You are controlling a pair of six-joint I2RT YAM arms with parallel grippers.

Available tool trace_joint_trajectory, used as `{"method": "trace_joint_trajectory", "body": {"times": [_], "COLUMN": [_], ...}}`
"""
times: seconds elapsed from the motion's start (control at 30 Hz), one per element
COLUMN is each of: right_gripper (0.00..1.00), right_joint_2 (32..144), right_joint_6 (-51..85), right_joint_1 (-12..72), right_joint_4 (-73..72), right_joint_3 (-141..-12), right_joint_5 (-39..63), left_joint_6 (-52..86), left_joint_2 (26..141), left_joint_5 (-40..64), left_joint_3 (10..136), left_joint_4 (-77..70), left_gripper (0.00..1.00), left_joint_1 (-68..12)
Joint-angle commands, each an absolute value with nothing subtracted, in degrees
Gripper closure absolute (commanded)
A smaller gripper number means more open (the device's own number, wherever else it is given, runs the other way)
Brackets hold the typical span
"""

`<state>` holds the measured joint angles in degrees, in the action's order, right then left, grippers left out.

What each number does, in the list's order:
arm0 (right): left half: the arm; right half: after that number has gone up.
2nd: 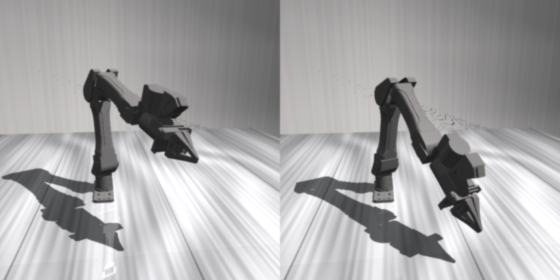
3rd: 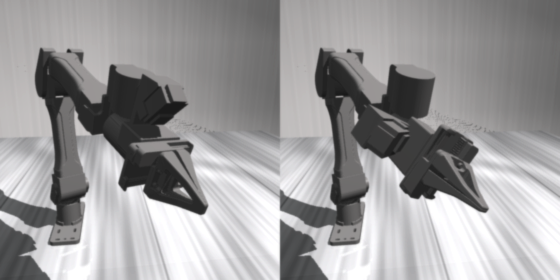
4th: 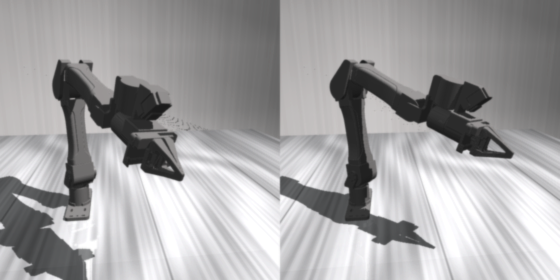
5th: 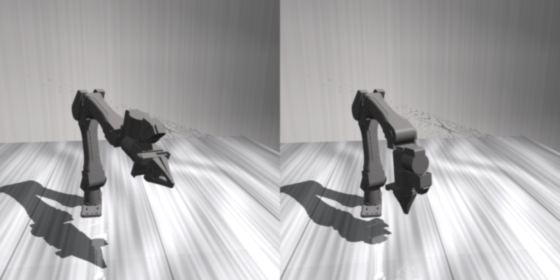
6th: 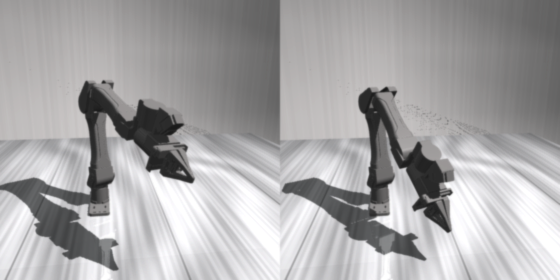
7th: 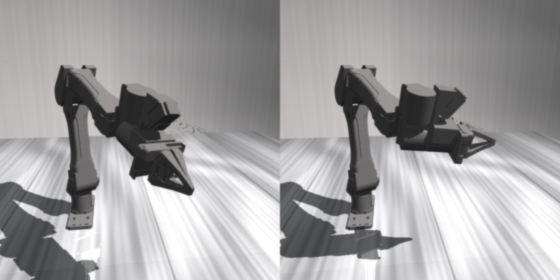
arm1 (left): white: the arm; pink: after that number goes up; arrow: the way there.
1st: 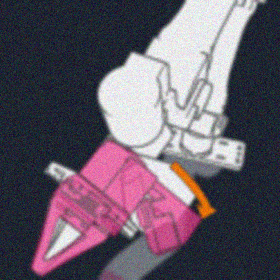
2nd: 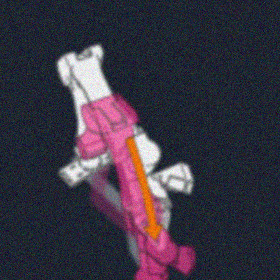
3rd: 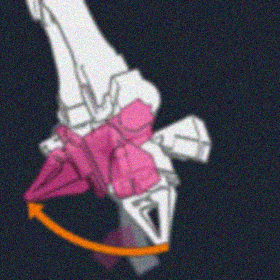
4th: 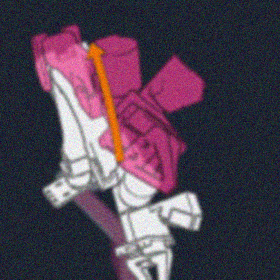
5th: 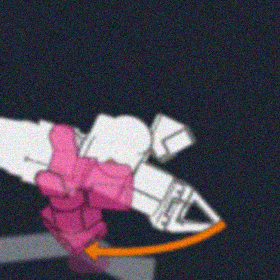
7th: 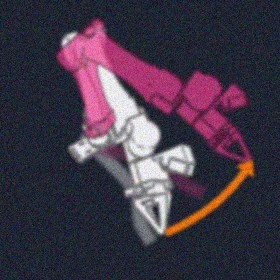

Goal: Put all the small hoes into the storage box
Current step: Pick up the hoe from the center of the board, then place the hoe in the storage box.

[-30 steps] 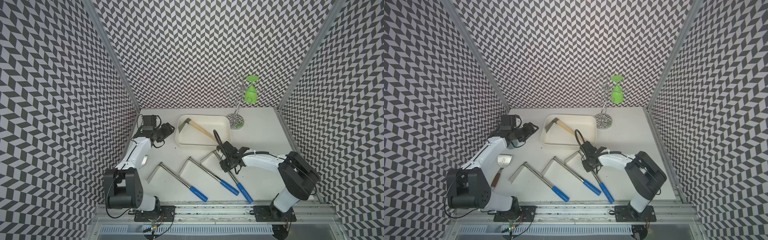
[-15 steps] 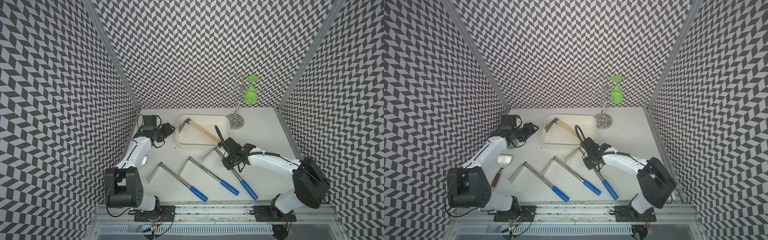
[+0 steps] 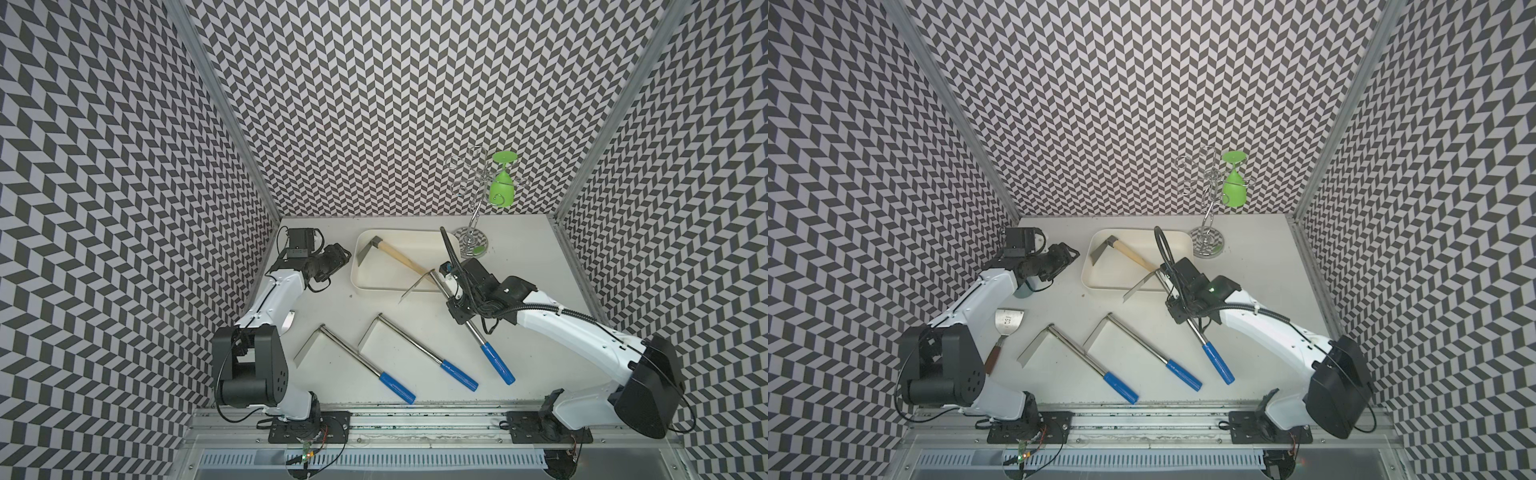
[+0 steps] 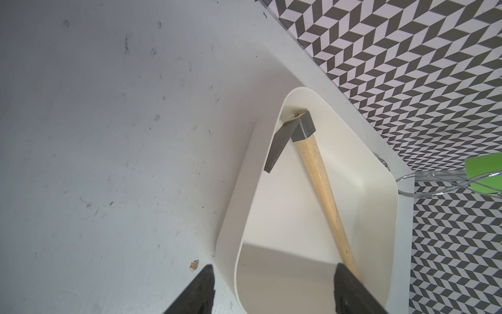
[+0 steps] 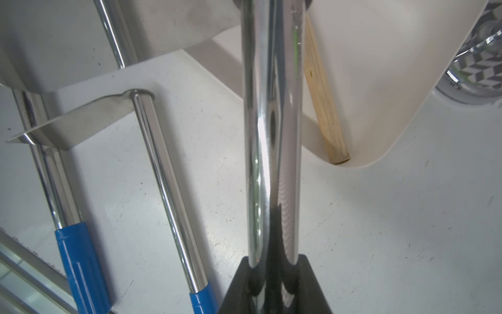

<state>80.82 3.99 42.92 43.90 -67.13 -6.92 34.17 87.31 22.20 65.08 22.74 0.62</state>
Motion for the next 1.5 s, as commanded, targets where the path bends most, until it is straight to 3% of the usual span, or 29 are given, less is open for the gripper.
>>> {"method": "trace_joint_trajectory", "body": {"times": [0.0, 0.17, 0.4, 0.87, 1.3, 1.47], "right_gripper": [1.00, 1.00, 1.00, 1.00, 1.00, 1.00], "right_joint_2": [79.69, 83.95, 98.08, 115.39, 122.06, 123.55], "right_joint_6": [0.57, -8.23, -19.09, -12.80, -11.60, -12.47], "right_joint_1": [43.07, 42.98, 40.50, 35.98, 35.95, 35.60], "right_joint_4": [37.44, 30.23, 24.59, 19.68, 19.15, 19.51], "right_joint_3": [-71.01, -77.57, -94.81, -115.33, -113.54, -111.89], "right_joint_5": [-13.44, -16.09, -17.16, -5.72, -5.07, -5.75], "left_joint_6": [33.93, 33.96, 35.48, 30.68, 21.43, 19.89], "left_joint_2": [88.29, 90.65, 95.28, 94.39, 89.45, 87.79], "left_joint_5": [22.96, 23.84, 26.10, 24.71, 13.63, 14.90], "left_joint_3": [67.55, 69.64, 72.69, 72.57, 73.54, 71.43], "left_joint_4": [21.45, 21.60, 19.82, 22.01, 28.99, 28.34], "left_gripper": [0.30, 0.30, 0.30, 0.31, 0.32, 0.30], "left_joint_1": [0.62, 0.31, -1.05, 0.25, -1.17, -1.93]}}
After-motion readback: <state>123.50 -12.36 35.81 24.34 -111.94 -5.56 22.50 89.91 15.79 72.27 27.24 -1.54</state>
